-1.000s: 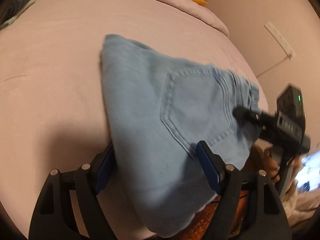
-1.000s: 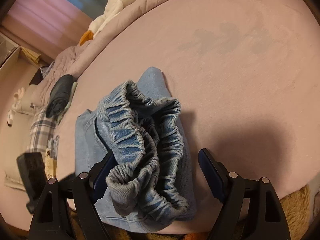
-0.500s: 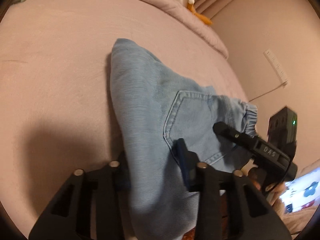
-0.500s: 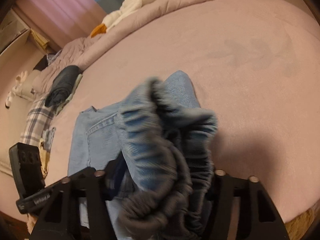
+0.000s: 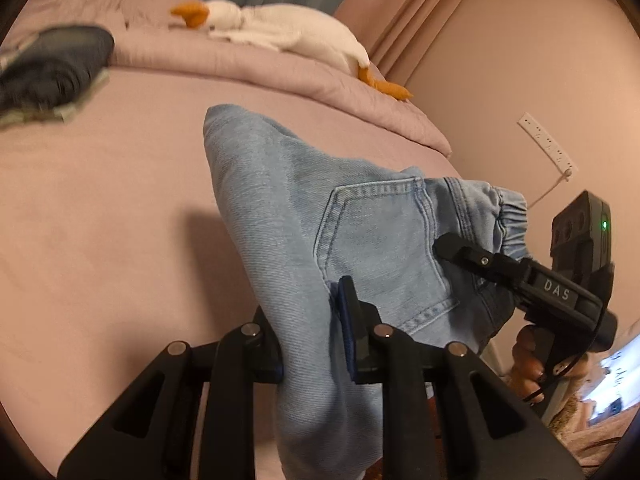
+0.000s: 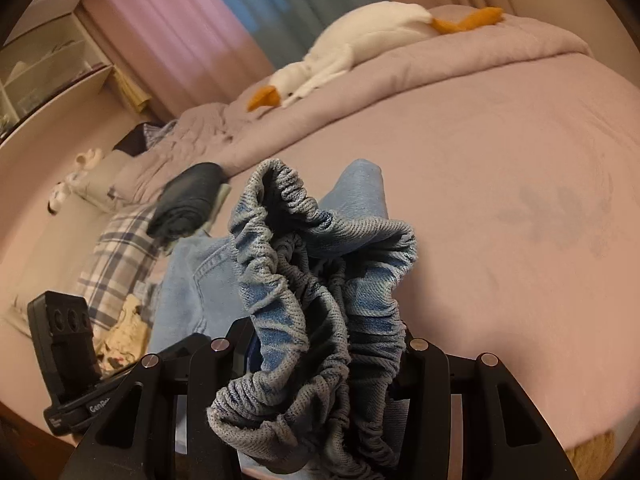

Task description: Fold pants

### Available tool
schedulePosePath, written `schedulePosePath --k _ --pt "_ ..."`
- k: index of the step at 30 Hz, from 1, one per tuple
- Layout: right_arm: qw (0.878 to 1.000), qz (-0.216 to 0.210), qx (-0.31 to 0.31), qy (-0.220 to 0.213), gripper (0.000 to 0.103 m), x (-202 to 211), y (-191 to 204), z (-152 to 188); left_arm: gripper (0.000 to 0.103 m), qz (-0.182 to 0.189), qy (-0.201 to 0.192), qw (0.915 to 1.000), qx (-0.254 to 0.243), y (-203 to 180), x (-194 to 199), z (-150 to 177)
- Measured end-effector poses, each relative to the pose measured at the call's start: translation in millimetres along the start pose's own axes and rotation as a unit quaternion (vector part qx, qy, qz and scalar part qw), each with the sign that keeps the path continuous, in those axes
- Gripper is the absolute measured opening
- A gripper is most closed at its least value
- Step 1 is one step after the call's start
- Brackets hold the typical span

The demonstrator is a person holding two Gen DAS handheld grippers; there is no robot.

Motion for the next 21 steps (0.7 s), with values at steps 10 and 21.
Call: schedulePosePath --k 10,21 --pt "1.0 0.007 0.008 0.017 0.048 -55.6 18.2 -5.3 0.021 -0.036 -0.012 0.9987 0.034 65.7 -8.9 -2.7" --pt "0.998 0.009 -0.019 0.053 0.048 -82.4 -1.5 8.0 0.021 -0.046 0.012 0.9978 0.047 76.0 -31.8 3.8"
Point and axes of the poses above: each gripper's, at about its wrist camera, not at the fingertips, and x roughly against the way its jaws point, y to its left, z to its underside, the point moved 7 cm from there along -x, roughly the way its jaws point, and after that the axes turned 1 degree about x, right-handed, at the moved point
